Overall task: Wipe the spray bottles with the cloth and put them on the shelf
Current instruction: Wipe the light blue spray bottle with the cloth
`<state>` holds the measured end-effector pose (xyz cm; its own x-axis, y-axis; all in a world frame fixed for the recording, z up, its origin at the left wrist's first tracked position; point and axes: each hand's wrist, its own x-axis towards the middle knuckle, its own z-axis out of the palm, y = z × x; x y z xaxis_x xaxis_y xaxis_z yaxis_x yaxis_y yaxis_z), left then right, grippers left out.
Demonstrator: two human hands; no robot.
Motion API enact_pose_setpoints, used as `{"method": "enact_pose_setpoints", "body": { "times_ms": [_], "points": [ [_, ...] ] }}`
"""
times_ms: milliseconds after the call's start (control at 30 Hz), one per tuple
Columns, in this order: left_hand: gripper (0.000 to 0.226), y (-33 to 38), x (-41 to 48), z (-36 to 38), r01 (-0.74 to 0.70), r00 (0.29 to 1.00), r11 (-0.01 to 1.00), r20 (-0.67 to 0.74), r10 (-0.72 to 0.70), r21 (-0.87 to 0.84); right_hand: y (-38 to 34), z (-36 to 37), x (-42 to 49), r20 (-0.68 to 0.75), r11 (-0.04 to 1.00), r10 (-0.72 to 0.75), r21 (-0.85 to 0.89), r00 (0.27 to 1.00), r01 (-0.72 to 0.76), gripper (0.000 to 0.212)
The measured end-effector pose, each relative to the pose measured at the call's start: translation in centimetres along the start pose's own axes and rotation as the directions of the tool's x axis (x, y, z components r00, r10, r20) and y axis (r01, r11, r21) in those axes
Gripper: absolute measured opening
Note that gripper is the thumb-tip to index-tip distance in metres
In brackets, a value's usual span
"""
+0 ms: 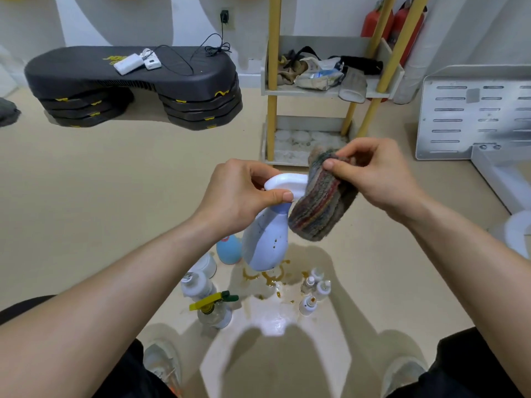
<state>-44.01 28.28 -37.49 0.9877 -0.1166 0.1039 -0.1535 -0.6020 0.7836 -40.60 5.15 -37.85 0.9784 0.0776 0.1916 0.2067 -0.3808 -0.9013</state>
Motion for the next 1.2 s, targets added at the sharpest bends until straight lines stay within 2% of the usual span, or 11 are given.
{"method": "enact_pose_setpoints", "body": {
  "times_ms": [133, 200, 300, 367, 433, 567, 667, 767, 900, 1000, 1200],
  "points": [
    [0.018, 0.0, 0.0, 0.1, 0.017, 1.000, 1.000, -0.011, -0.016, 0.024, -2.3, -0.1, -0.5, -0.059, 0.976, -0.153, 0.148, 0.986, 0.160, 0.016],
    [0.019, 0.1, 0.0, 0.8, 0.022, 0.999, 0.999, -0.033, -0.020, 0.045, -3.1, 1.2, -1.1, 0.066, 0.958, -0.284, -0.028, 0.957, 0.286, 0.012],
    [0.019, 0.3, 0.0, 1.1, 0.018, 0.997, 0.998, -0.079, -0.013, 0.054, -2.1, 2.7, -1.8, 0.304, 0.757, -0.368, -0.450, 0.879, 0.473, 0.031],
    [0.010, 0.2, 0.0, 0.8, 0.017, 0.995, 1.000, -0.098, -0.016, 0.004, -1.4, 2.1, -1.6, 0.336, 0.700, -0.351, -0.526, 0.874, 0.483, 0.039],
    [0.016, 0.4, -0.2, 0.3, 0.025, 0.994, 0.998, -0.102, -0.031, -0.059, -0.7, 1.2, -1.3, 0.304, 0.735, -0.311, -0.524, 0.901, 0.430, 0.036],
    [0.019, 0.9, -0.5, 0.0, 0.020, 0.989, 0.993, -0.140, -0.037, -0.120, 0.6, 0.8, -0.8, 0.303, 0.957, -0.093, -0.237, 0.948, 0.169, 0.034],
    [0.017, 0.9, -0.8, 0.2, 0.010, 0.984, 0.985, -0.176, -0.041, -0.174, 0.9, 2.1, -0.9, 0.279, 0.996, -0.088, 0.026, 0.956, 0.084, 0.037],
    [0.019, 1.1, -1.3, 0.5, -0.004, 0.983, 0.965, -0.180, -0.044, -0.262, 0.5, 2.4, -1.1, 0.314, 0.941, -0.032, 0.330, 0.949, -0.077, 0.035],
    [0.028, 1.2, -1.4, 0.1, 0.013, 0.998, 0.894, 0.055, 0.013, -0.448, 0.1, 1.4, -1.0, 0.385, 0.790, 0.007, 0.564, 0.923, -0.241, 0.033],
    [0.024, 0.9, -1.2, -0.2, 0.117, 0.975, 0.815, 0.221, 0.013, -0.567, -0.4, 1.1, -1.1, 0.425, 0.703, 0.039, 0.632, 0.904, -0.327, 0.027],
    [0.011, 1.8, -1.3, -0.1, 0.183, 0.914, 0.829, 0.401, 0.054, -0.529, -1.7, 1.8, -1.7, 0.404, 0.622, 0.067, 0.698, 0.912, -0.355, 0.024]
  ]
}}
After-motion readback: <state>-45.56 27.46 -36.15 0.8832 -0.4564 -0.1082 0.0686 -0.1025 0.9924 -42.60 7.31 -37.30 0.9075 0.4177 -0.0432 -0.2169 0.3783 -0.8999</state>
